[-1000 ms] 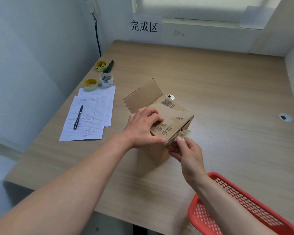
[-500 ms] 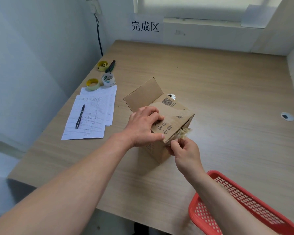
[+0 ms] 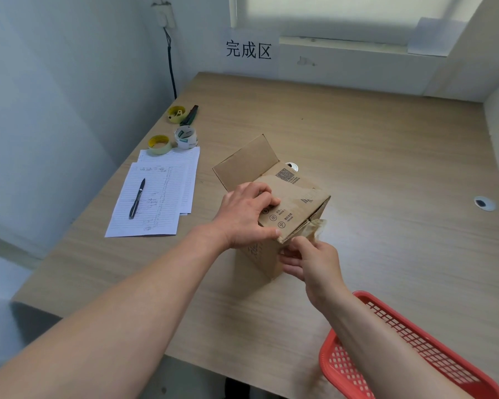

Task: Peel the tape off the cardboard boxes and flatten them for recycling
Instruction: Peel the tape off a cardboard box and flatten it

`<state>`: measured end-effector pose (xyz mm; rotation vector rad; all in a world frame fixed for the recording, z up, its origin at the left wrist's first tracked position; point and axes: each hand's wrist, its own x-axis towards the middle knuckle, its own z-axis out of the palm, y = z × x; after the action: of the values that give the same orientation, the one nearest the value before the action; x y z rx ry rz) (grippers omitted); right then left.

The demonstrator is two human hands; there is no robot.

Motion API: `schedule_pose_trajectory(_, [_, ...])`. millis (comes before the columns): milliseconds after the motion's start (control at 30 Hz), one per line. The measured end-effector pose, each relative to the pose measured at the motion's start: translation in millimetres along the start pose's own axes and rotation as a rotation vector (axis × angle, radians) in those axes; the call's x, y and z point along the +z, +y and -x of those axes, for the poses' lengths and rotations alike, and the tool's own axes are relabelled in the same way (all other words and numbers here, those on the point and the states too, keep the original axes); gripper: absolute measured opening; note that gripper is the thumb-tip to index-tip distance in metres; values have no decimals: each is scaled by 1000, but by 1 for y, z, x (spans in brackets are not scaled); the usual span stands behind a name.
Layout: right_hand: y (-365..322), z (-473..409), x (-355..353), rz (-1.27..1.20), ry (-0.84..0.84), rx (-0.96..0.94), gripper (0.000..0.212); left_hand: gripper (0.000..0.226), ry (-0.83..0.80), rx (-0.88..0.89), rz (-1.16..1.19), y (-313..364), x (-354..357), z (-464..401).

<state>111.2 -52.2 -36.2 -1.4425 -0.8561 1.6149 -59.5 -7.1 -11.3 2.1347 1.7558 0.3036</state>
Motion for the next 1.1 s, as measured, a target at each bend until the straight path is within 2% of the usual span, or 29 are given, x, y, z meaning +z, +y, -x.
schedule_pose_trajectory(233, [-3, -8, 1, 99, 18, -22, 18, 97, -28, 5, 18, 0, -3, -1])
schedule_pose_trajectory(300, [-3, -13, 0, 269, 37, -85, 15, 90, -46, 5, 22, 0, -5, -1])
schedule_pose_trajectory(400, [0, -16, -2, 607, 87, -179, 25, 79, -65, 3, 21, -1, -6, -1])
schedule_pose_trajectory(467, [3, -15, -3, 641, 112, -202, 25, 78, -72, -2, 24, -1, -7, 0])
schedule_pose_trajectory(567, [3, -9, 0, 276, 67, -98, 17, 79, -77, -4, 35, 0, -7, 0])
schedule_pose_trajectory(667, [4, -3, 2, -15, 40, 25, 22, 78, -71, -2, 36, -1, -6, -1])
schedule_pose_trajectory(767, [13, 0, 4, -68, 48, -10, 36, 67, -61, 8, 20, -3, -5, -2])
schedule_pose_trajectory(867, [23, 1, 9, -100, 49, -69, 30, 63, -49, 19, -2, -3, -4, -2])
schedule_pose_trajectory(1100, [38, 0, 20, -240, 92, -128, 24, 76, -63, 12, 14, -3, -5, 0])
